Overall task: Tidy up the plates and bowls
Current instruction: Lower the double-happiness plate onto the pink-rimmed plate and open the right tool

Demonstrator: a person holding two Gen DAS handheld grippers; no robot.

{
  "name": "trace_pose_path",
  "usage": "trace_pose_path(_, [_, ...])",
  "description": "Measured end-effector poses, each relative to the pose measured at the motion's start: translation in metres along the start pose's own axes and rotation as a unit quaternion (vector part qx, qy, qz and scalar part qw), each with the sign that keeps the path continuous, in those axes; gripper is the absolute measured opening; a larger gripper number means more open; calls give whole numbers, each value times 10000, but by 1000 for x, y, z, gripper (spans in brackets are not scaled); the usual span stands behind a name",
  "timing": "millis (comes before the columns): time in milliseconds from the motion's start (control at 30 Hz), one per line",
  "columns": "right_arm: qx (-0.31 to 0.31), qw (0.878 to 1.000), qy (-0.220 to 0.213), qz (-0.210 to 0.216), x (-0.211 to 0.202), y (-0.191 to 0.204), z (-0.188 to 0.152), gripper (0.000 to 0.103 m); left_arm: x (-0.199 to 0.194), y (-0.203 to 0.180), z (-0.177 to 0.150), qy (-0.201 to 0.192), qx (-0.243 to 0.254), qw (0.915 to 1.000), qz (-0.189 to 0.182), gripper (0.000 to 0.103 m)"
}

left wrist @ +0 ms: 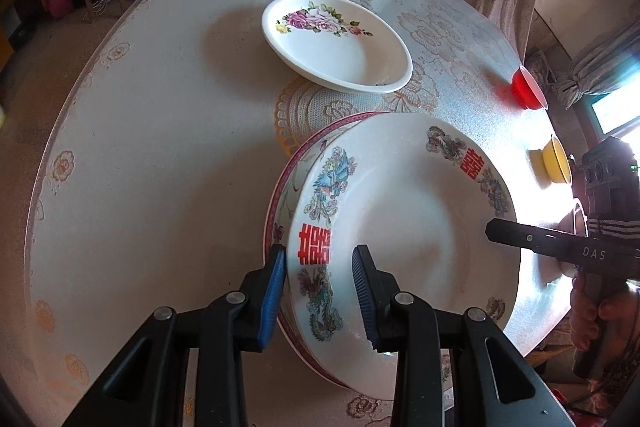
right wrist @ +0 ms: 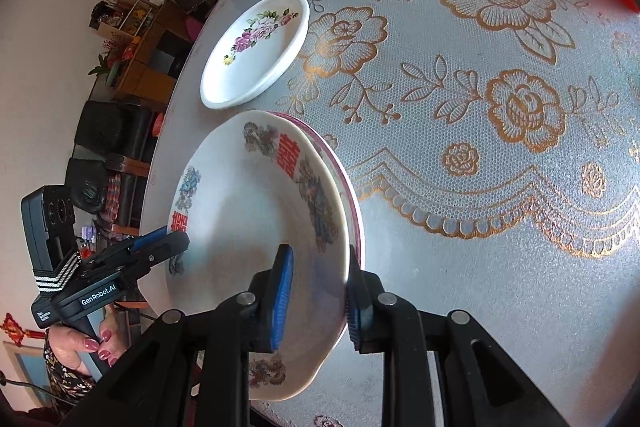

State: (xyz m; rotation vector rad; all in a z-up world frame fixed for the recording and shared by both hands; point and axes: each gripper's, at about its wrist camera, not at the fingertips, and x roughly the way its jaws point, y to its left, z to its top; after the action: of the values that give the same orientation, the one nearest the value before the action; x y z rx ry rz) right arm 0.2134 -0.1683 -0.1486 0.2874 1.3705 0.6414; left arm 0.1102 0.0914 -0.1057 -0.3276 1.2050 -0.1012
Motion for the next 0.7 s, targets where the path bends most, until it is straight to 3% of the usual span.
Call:
trace_pose_path(100, [-88,9999,-3,-78,-2,3,-1,25,0,2,0,13,-5,10000,-50,35])
trace_pose_path(333, [-740,9943,-65,-771,-4,26,5,25,1,-1,0,-3,28,10000,2,35])
trace_pose_path(400, [-1151,9873,-27,-1095,-4,37,4,25,1,0,0,-8,-26,10000,-23,35])
trace_pose_path(500, [-1782,9661,-32,-1866,1,51,-1,32,-2,4,1,-52,-124,9999,-101,36])
trace_pose_path(567, [-1968,9616,-37,-1911,2,53,-4,33,-3,5,2,-47,-154,9998,-141,36])
trace_pose_path(700, [-1679,9716,-47,-1669,3,46,-2,33,-5,4,1,-60,-161,9998,-125,36])
